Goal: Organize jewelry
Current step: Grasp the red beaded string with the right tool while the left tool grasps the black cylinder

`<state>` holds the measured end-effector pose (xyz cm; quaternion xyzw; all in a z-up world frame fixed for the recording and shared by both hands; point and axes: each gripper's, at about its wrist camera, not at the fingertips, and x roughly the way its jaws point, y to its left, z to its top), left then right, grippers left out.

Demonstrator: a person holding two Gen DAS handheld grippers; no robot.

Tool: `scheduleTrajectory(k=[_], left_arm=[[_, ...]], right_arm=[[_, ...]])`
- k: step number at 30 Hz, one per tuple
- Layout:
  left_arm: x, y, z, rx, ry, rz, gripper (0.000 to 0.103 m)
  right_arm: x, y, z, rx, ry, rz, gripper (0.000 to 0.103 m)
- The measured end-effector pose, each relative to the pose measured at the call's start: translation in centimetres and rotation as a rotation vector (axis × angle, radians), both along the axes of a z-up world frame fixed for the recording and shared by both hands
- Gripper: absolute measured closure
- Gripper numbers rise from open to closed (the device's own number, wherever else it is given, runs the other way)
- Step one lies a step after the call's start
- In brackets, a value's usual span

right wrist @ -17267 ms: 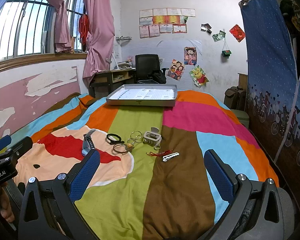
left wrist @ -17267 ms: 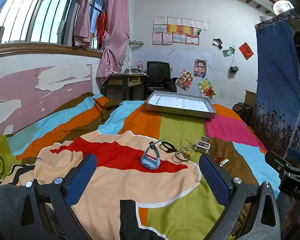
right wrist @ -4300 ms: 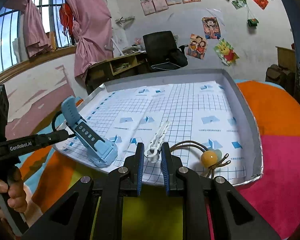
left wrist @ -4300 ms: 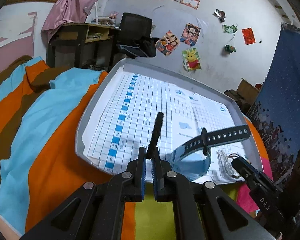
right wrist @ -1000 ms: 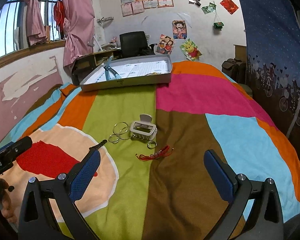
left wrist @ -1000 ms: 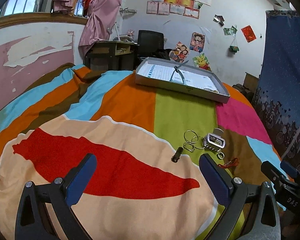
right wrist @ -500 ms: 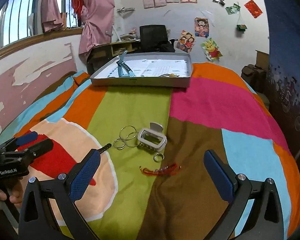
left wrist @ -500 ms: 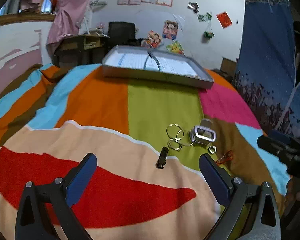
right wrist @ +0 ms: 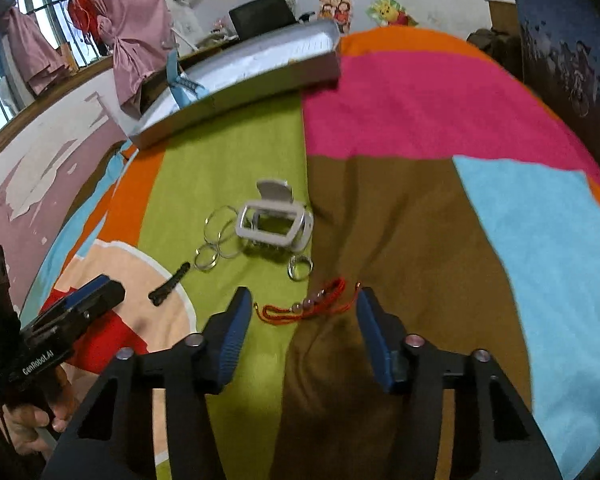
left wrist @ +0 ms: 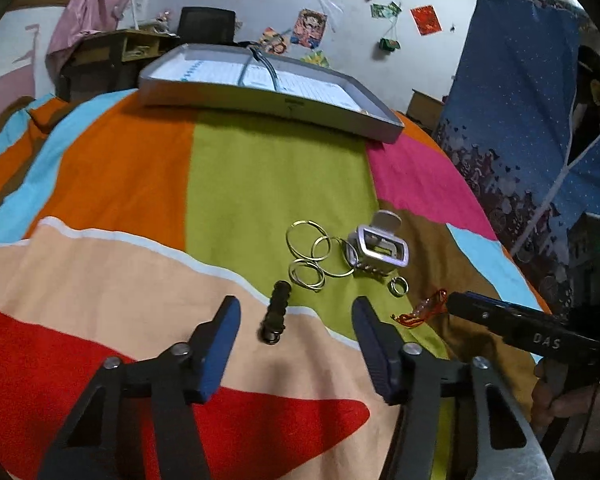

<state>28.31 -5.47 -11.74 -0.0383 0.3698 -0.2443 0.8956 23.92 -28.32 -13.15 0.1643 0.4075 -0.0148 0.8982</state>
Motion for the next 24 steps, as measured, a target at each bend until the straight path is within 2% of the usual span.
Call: scheduleTrajectory(k=[4, 7, 10, 18, 21, 23, 24], left_arm=[[0.7, -0.8, -0.9, 0.030, 0.011, -0.012, 0.055], [1.4, -1.1, -1.6, 0.056, 0.020, 0.002, 0.056], [2.2, -0.9, -2.4, 0.050, 0.051, 0.012, 0.060], [2.9, -1.2, -3.5, 0.017, 0.118, -0.025, 0.079], [2.7, -1.7, -4.0, 0.027, 0.144, -0.050, 0.088], [2.5, -2.0, -4.1, 0.045, 0.143, -0.052, 0.088], [2.5, -2.0, -4.1, 0.049, 0.142, -0.051, 0.088]], right_arm=[[1.0, 0.6, -1.4, 0.011, 0.037, 0.014, 0.066], [1.6, 0.9, -2.6, 0.033, 0.078, 0.008, 0.066], [1.9, 0.9, -3.0, 0.044, 0.085, 0.001, 0.066], [3.4, 1.8, -3.8, 0.040, 0.081, 0.005, 0.066], [3.8, 2.5, -4.0, 0.032, 0.084, 0.030, 0.075], [4.1, 2.7, -4.1, 0.024, 0.085, 0.032, 0.077], [4.1, 2.6, -4.1, 0.023, 0.087, 0.032, 0.083]])
